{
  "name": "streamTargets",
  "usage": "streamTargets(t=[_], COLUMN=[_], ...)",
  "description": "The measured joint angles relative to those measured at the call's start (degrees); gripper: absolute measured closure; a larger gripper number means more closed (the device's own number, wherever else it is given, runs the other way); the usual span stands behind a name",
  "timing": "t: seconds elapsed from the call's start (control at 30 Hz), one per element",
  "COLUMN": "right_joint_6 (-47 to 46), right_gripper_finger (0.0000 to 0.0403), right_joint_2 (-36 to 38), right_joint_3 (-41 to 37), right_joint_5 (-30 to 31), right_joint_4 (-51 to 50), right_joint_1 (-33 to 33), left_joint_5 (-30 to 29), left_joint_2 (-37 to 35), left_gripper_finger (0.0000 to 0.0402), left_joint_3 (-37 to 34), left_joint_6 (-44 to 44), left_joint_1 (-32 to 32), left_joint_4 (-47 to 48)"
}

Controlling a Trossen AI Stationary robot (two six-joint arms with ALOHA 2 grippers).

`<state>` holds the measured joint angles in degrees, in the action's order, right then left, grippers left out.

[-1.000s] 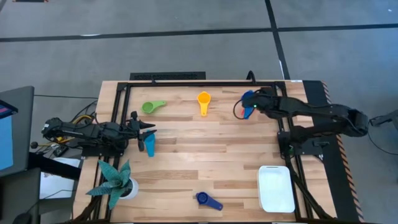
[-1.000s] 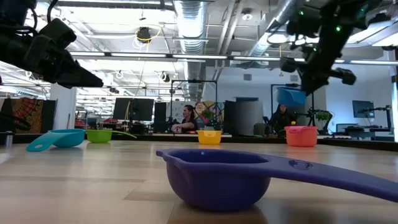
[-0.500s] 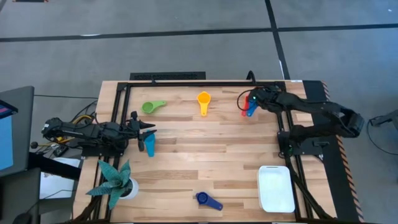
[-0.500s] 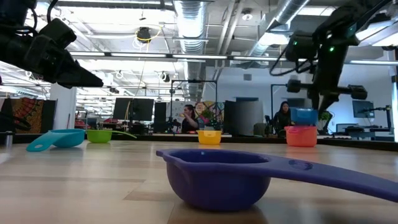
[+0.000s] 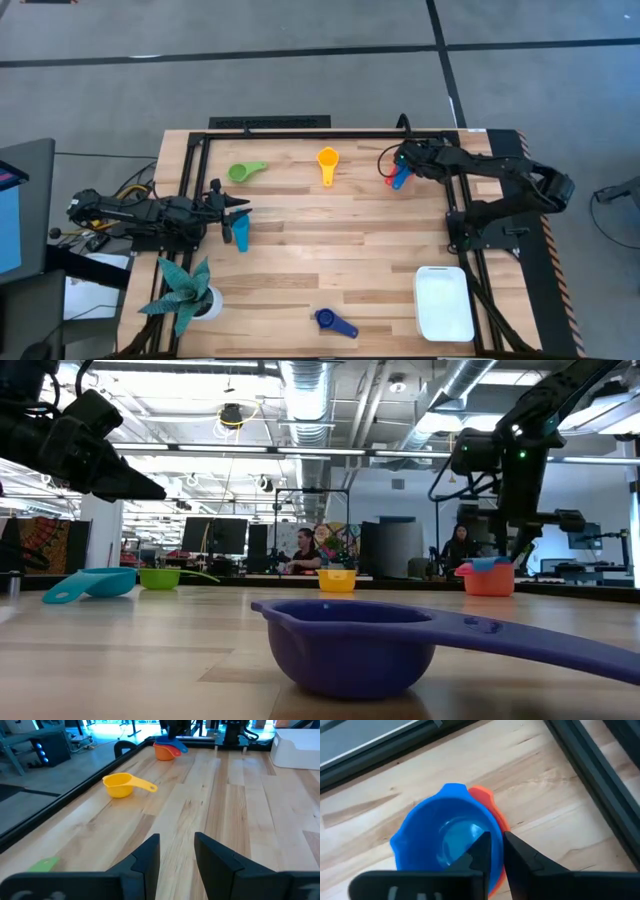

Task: Nest measuring cups in basket
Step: Stack the blue measuring cup on the red measuring cup

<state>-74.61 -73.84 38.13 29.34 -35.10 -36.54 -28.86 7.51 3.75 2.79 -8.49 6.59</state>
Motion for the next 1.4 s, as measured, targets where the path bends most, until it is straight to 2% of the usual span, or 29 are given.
streamTargets(t=[0.2,0.33,0.57,0.67,0.9,1.13,1.4], right_joint_6=[2.2,5.5,8.6,6.8,5.8,4.2,7.6], right_gripper_finger=[0.0291,0.0267,0.0252,0.0262,0.028,0.028,0.028], right_joint_2=[1.3,4.9,10.6,9.2,0.7,-5.4,-5.5], right_joint_3=[0.0,0.0,0.1,0.0,0.0,0.0,0.0], right_joint_5=[-4.0,-3.4,-2.6,-3.1,-5.5,-5.7,-5.9], right_joint_4=[-0.2,-3.5,-12.8,-14.6,-7.2,-3.8,4.0], right_joint_1=[-1.4,-1.1,4.3,7.8,13.6,15.8,15.4], left_joint_5=[0.0,0.0,0.0,0.0,0.0,0.0,0.0], left_joint_2=[0.0,0.0,0.0,0.0,0.0,0.0,0.0], left_gripper_finger=[0.029,0.029,0.029,0.029,0.029,0.029,0.029], left_joint_3=[0.0,0.0,0.0,0.0,0.0,0.0,0.0], left_joint_6=[0.0,0.0,0.0,0.0,0.0,0.0,0.0], left_joint_1=[0.0,0.0,0.0,0.0,0.0,0.0,0.0], left_joint_4=[0.0,0.0,0.0,0.0,0.0,0.0,0.0])
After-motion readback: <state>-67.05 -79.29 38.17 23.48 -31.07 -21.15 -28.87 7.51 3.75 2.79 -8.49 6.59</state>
